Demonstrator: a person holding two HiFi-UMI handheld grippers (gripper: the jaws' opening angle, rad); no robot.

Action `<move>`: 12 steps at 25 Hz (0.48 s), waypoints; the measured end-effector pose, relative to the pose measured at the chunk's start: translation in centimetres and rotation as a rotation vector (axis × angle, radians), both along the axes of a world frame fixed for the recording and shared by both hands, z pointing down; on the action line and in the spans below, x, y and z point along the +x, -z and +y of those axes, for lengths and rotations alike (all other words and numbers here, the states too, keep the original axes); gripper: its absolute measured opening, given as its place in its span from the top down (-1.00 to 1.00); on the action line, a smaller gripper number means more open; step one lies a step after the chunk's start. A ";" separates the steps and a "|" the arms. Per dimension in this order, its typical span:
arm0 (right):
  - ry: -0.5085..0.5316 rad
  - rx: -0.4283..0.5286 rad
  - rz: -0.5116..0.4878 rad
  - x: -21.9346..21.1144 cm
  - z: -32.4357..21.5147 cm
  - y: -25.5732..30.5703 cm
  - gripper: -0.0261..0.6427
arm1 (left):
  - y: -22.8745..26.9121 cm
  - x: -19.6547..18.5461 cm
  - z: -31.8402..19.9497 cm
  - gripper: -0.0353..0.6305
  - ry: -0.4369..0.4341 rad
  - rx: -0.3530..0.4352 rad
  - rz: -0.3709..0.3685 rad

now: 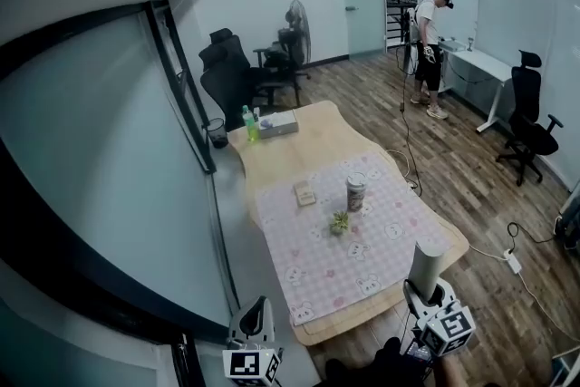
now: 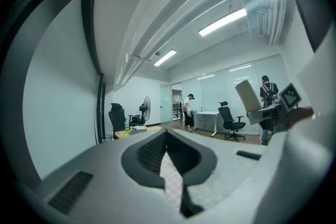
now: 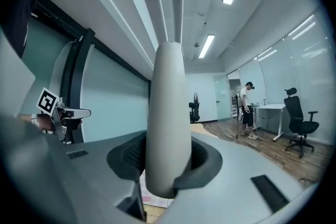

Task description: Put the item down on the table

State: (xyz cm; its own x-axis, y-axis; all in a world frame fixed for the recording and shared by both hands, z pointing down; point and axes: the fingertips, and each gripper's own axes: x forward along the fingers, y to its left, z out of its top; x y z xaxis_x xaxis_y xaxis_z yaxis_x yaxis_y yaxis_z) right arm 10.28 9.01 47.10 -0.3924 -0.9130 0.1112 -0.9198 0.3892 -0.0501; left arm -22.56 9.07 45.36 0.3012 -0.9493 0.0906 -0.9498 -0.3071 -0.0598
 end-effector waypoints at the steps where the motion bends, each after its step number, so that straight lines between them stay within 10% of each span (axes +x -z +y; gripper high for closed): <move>1: -0.002 -0.001 -0.002 -0.1 -0.1 -0.1 0.51 | -0.2 0.0 0.0 0.89 -0.001 -0.004 0.001; 12: 0.004 0.006 -0.007 -1.6 -1.5 0.4 0.51 | -0.7 -1.5 -0.9 0.89 0.007 -0.028 0.006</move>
State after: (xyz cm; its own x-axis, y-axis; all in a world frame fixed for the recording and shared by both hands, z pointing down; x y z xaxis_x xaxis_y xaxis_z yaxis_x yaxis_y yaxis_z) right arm 8.65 7.50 46.72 -0.3965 -0.9122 0.1033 -0.9180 0.3929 -0.0539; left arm -24.03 8.21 46.05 0.2951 -0.9485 0.1151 -0.9523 -0.3018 -0.0459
